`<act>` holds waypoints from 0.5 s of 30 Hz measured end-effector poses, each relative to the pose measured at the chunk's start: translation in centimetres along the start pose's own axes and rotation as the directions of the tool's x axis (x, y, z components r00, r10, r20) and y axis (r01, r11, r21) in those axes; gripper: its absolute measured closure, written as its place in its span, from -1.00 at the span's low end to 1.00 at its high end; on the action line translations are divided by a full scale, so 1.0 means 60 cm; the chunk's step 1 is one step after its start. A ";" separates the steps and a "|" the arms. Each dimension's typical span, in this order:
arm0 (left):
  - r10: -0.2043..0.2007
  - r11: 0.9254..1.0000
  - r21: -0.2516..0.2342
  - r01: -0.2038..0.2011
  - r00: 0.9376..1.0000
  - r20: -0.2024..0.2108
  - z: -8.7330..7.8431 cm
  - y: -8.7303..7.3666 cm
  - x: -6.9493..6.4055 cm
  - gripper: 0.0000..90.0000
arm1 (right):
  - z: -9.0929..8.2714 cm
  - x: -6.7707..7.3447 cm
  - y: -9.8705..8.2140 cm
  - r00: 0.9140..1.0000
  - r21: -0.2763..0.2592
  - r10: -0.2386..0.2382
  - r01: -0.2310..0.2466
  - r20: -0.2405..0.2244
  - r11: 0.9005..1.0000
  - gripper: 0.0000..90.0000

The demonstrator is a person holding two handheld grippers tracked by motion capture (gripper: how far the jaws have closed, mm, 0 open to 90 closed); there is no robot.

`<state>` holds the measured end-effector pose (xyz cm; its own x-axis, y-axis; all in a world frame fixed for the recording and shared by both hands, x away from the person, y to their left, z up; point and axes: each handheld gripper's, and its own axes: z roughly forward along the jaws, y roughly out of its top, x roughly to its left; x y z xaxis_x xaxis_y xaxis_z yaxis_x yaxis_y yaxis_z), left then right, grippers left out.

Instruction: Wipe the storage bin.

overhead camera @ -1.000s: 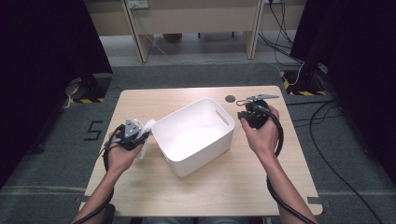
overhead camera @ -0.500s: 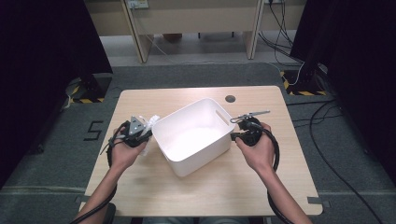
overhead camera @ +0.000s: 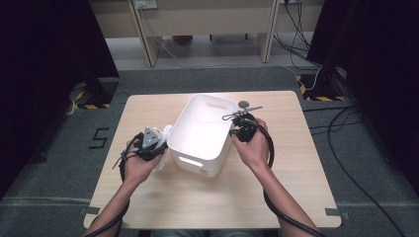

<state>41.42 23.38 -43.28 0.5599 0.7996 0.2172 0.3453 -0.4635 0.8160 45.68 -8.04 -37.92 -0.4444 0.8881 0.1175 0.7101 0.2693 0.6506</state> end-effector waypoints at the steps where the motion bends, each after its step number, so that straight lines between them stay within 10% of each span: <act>1: 0.001 1.000 0.000 -0.001 1.000 0.004 0.002 0.003 -0.004 0.68 | 0.006 0.000 0.006 1.000 0.000 -0.002 0.002 0.015 1.000 0.97; 7: 0.011 1.000 0.004 -0.011 1.000 0.027 0.006 0.010 -0.016 0.68 | 0.020 -0.026 0.025 0.998 -0.012 0.033 -0.033 0.060 0.999 0.84; 15: 0.029 0.999 -0.030 -0.028 1.000 0.012 -0.025 0.000 -0.033 0.67 | -0.048 -0.026 0.015 0.998 -0.117 0.059 -0.056 0.023 0.992 0.66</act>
<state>39.18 22.40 -42.91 0.5786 0.7813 0.2341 0.3067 -0.4744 0.8252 45.46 -10.28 -35.33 -0.3894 0.9106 0.1386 0.6647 0.1736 0.7266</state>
